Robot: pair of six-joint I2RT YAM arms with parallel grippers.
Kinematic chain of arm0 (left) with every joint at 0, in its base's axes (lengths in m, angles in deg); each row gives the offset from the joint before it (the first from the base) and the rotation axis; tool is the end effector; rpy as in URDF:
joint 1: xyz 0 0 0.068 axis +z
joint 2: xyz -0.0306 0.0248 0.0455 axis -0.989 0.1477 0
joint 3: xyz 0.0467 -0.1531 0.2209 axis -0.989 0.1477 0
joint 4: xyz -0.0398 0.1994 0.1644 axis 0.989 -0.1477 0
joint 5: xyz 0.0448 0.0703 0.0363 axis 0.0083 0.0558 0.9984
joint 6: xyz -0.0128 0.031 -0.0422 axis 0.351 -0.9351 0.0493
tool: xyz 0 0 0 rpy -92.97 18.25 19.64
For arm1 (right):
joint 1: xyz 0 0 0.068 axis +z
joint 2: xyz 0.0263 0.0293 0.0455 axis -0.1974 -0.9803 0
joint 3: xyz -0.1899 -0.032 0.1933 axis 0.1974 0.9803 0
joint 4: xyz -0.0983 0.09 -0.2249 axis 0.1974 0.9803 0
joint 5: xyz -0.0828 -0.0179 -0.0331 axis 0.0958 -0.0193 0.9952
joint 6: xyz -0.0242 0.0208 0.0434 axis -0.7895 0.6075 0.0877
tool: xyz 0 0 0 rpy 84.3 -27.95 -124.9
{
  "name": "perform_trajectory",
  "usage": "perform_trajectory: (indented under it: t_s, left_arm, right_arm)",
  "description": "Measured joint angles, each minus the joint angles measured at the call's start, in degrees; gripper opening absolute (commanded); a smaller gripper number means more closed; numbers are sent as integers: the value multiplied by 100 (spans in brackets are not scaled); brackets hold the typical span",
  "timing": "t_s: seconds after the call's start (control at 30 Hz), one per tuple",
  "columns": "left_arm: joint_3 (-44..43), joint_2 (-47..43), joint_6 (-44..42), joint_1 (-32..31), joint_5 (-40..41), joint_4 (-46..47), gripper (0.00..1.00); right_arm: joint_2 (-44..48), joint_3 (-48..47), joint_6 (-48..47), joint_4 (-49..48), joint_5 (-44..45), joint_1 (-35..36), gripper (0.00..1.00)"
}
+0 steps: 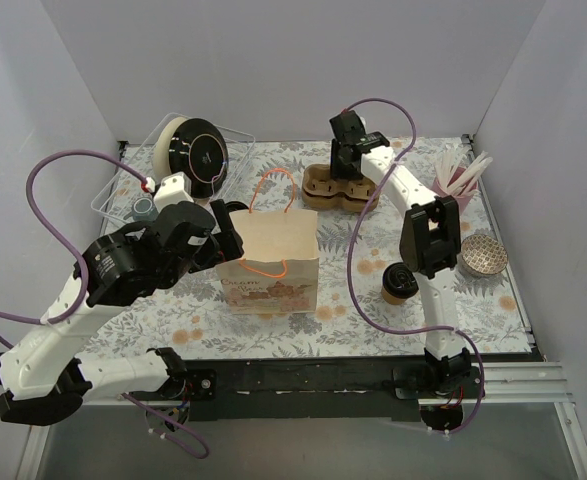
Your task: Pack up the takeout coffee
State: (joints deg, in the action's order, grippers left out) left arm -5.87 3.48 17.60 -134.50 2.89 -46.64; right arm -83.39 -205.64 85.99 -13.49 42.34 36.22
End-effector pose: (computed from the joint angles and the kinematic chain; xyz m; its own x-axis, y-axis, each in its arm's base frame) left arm 0.1016 -0.1036 0.4382 -0.4558 -0.8053 -0.3791 -0.4507 0.5761 -0.6819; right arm 0.4690 0.2061 0.2552 -0.7332 0.0498 -0.6781 0.0325 0.9987 0.0382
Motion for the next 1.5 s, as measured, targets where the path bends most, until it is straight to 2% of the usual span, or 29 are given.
perform_trajectory:
  t_s: [0.47, 0.77, 0.9, 1.17, 1.5]
  left_arm:
    - [85, -116, 59, 0, 0, 0, 98]
    - [225, -15, 37, 0, -22, 0, 81]
    - [330, -4, -2, 0, -9, 2, 75]
    - [422, -22, -74, 271, 66, 7, 74]
    - [776, -201, -470, 896, -68, 118, 70]
  right_arm:
    - [487, 103, -192, -4, 13, 0, 45]
    - [898, 52, -319, 337, -9, 0, 44]
    - [1440, 9, -310, 597, -131, 0, 44]
    - [2555, -260, -70, 981, -409, 103, 43]
    - [3777, -170, 776, 1272, -647, 973, 41]
